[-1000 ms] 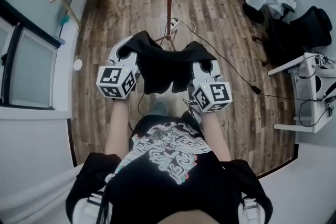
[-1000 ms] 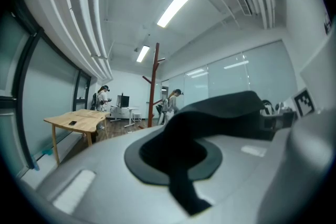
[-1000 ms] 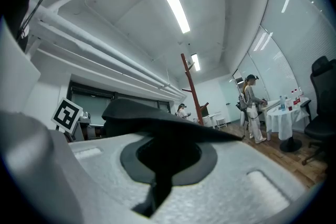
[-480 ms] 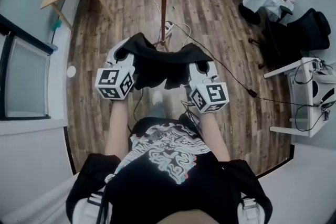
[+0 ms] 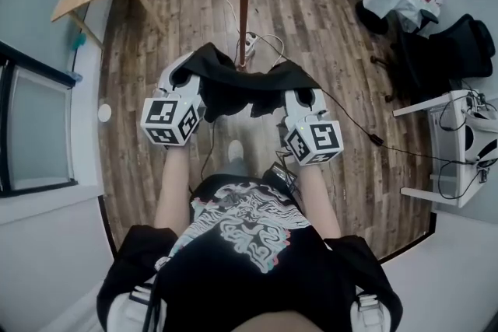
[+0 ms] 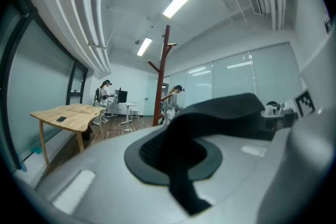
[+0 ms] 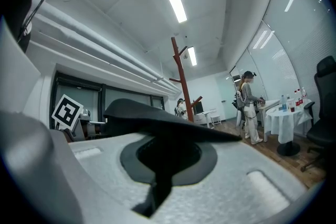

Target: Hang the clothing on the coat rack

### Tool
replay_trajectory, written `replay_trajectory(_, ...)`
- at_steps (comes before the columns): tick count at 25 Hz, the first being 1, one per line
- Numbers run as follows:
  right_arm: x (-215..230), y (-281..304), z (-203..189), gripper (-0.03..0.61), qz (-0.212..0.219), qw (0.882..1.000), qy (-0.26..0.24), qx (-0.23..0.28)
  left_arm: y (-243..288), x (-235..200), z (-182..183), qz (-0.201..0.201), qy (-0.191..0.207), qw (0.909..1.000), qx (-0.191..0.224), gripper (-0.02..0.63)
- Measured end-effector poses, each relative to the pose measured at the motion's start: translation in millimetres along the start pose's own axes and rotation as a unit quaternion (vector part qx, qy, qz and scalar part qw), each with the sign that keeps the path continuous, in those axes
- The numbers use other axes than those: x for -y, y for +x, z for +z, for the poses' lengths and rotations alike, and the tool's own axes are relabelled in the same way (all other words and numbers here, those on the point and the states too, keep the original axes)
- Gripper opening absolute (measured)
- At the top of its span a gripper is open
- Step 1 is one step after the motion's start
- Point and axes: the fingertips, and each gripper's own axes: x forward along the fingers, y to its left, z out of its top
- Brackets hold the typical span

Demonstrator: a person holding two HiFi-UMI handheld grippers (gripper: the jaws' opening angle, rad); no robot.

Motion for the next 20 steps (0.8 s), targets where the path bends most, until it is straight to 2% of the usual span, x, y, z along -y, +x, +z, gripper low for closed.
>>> replay_trajectory(11, 38, 74, -20, 0.002, -0.042, 0.999, 0.012, -0.018, 77, -43, -8, -0.039, -0.009, 0.9990, -0.020, 0.009)
replay_trajectory(20, 43, 106, -24, 0.002, -0.045, 0.999, 0.004, -0.027, 100, -69, -7, -0.038, -0.021, 0.9989, -0.018, 0.009)
